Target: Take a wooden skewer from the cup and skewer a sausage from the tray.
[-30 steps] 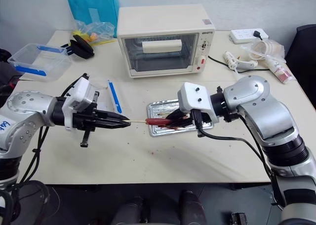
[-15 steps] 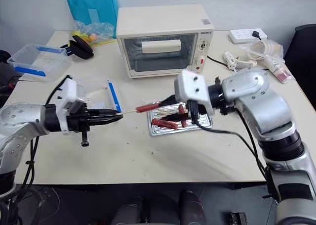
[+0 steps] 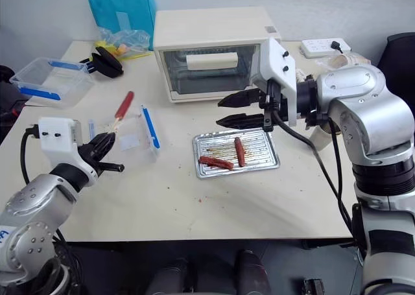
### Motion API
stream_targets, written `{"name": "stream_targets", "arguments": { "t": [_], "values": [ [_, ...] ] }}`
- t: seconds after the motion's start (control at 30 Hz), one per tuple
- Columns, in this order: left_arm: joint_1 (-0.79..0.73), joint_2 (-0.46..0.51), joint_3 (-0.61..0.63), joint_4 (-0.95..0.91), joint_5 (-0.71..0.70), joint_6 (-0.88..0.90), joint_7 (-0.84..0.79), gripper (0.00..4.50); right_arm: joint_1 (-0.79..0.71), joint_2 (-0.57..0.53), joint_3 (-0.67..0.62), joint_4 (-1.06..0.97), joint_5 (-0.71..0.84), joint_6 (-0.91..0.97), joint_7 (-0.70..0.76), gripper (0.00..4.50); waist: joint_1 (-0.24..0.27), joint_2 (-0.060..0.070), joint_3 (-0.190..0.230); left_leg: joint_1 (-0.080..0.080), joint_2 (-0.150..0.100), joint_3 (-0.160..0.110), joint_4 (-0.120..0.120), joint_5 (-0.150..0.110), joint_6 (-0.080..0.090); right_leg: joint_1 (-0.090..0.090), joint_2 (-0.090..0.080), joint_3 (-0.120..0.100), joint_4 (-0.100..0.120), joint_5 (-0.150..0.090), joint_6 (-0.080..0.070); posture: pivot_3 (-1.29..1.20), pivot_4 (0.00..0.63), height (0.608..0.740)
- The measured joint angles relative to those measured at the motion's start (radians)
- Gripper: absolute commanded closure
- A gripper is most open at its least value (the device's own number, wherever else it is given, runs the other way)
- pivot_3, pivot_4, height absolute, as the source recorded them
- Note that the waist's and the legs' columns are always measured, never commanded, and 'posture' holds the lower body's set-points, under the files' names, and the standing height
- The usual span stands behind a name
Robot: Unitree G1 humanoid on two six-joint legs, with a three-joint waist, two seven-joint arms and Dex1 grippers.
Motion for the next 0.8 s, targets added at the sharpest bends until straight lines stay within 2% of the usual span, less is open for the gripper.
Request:
{"name": "stream_targets", "arguments": {
  "t": [0.2, 0.37, 0.6, 0.77, 0.8],
  "values": [
    [0.006, -0.063, -0.013, 0.048, 0.087, -0.005, 0.068, 4.50, -0.009, 0.003, 0.001, 0.001, 0.009, 0.004, -0.007, 2.67, 0.001, 0.000, 0.000, 0.000, 0.000, 0.000, 0.000, 0.000, 0.000, 0.000, 0.000, 0.000, 0.000, 0.000, 0.000, 0.00, 0.150, 0.740],
    [0.006, -0.047, -0.037, 0.128, 0.128, -0.055, 0.054, 4.50, -0.009, 0.003, 0.001, -0.004, 0.040, 0.029, -0.011, 2.67, 0.001, -0.001, 0.000, 0.000, 0.000, 0.000, 0.000, 0.000, 0.000, 0.000, 0.000, 0.000, 0.000, 0.000, 0.000, 0.00, 0.150, 0.740],
    [0.007, -0.030, -0.074, 0.185, 0.153, -0.178, 0.002, 2.53, -0.009, 0.003, -0.002, -0.016, 0.069, 0.044, -0.034, 2.63, 0.000, -0.001, 0.000, 0.000, 0.001, 0.000, 0.000, -0.001, 0.000, 0.000, -0.001, -0.001, -0.001, 0.000, 0.000, 0.00, 0.150, 0.740],
    [0.033, -0.001, -0.073, 0.170, 0.158, -0.193, -0.031, 1.03, -0.009, 0.002, -0.002, -0.016, 0.079, 0.044, -0.039, 2.63, -0.002, -0.001, 0.000, 0.000, 0.001, 0.000, 0.000, -0.002, 0.000, 0.000, -0.001, -0.001, -0.001, 0.000, 0.000, 0.00, 0.150, 0.740],
    [0.045, 0.021, -0.066, 0.161, 0.146, -0.193, -0.059, 1.03, -0.005, -0.003, -0.003, -0.016, 0.079, 0.042, -0.037, 2.63, -0.002, -0.001, 0.000, 0.000, 0.001, 0.000, 0.000, -0.002, 0.000, 0.000, 0.000, -0.001, -0.001, 0.000, -0.001, 0.00, 0.150, 0.740]
  ]
}}
